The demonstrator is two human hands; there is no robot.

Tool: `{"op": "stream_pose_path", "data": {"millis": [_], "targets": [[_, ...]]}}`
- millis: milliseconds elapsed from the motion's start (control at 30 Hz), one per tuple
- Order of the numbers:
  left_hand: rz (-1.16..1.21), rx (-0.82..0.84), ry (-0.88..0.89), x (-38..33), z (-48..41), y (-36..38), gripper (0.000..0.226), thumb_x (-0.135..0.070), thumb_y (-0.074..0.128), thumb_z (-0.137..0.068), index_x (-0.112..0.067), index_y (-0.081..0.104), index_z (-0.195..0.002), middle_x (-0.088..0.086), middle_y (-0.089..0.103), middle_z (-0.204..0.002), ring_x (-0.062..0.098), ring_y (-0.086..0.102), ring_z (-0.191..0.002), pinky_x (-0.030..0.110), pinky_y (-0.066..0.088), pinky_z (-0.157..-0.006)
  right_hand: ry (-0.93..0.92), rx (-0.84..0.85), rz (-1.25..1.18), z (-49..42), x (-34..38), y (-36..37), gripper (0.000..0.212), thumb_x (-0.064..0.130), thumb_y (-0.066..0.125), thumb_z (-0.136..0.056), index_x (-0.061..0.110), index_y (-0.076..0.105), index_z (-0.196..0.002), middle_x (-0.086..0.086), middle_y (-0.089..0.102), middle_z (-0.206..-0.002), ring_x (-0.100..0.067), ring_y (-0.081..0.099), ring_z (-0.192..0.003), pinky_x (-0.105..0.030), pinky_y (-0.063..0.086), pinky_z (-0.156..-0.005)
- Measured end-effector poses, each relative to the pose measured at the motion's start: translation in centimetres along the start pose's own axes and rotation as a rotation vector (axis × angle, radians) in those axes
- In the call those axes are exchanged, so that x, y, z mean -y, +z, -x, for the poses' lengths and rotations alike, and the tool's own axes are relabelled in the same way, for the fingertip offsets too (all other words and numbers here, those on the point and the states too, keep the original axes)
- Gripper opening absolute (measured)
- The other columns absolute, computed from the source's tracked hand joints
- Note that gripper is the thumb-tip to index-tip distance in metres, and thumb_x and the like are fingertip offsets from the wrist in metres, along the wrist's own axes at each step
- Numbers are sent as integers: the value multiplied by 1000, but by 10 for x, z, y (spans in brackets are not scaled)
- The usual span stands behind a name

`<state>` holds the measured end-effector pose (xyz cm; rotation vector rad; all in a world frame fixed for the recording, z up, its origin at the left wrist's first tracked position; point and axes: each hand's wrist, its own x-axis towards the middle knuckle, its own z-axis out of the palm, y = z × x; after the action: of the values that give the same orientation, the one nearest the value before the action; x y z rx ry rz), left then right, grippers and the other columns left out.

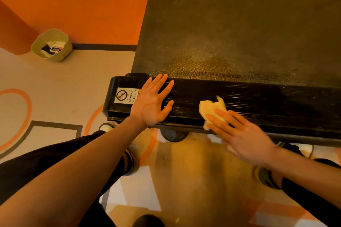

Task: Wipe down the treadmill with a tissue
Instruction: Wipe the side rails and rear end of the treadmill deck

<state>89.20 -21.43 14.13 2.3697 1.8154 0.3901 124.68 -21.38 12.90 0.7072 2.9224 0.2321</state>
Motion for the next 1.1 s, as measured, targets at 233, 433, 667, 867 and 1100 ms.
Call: {"op": "stream_pose_path", "data": {"millis": [233,433,667,867,1100], "targets": [[-23,15,-3,2,0,1,68,-51,37,-103,-13,37,-160,16,27,-168,33,19,-158,48,6,-130,78,34,-1,32,-13,-1,73,44,37,-99,16,18,-163,-10,21,-171,-39,13,-158,-55,14,-126],[1,17,10,1,0,0,67,-50,40,-104,-10,40,-158,19,31,-166,36,22,-156,52,11,-128,89,-39,-110,-86,70,-23,72,44,43,-103,19,17,-165,-8,14,-173,-37,5,-159,-51,10,-129],[-5,2,16,1,-1,1,66,-46,41,-103,-8,42,-156,21,33,-164,39,26,-154,58,17,-126,116,60,-47,14,3,-8,74,43,40,-99,18,19,-166,-9,13,-173,-33,8,-160,-54,16,-127],[1,-9,13,0,0,0,66,-46,41,-103,-7,44,-155,22,34,-163,40,27,-153,57,17,-126,273,81,-202,27,6,-21,81,60,36,-99,15,19,-165,-12,18,-172,-33,9,-160,-54,14,-126],[1,6,3,-2,0,-1,66,-48,41,-103,-9,43,-156,21,35,-163,39,27,-154,56,17,-127,407,63,-391,-132,34,-47,88,69,14,-94,17,23,-165,-6,16,-173,-22,5,-161,-48,2,-130]]}}
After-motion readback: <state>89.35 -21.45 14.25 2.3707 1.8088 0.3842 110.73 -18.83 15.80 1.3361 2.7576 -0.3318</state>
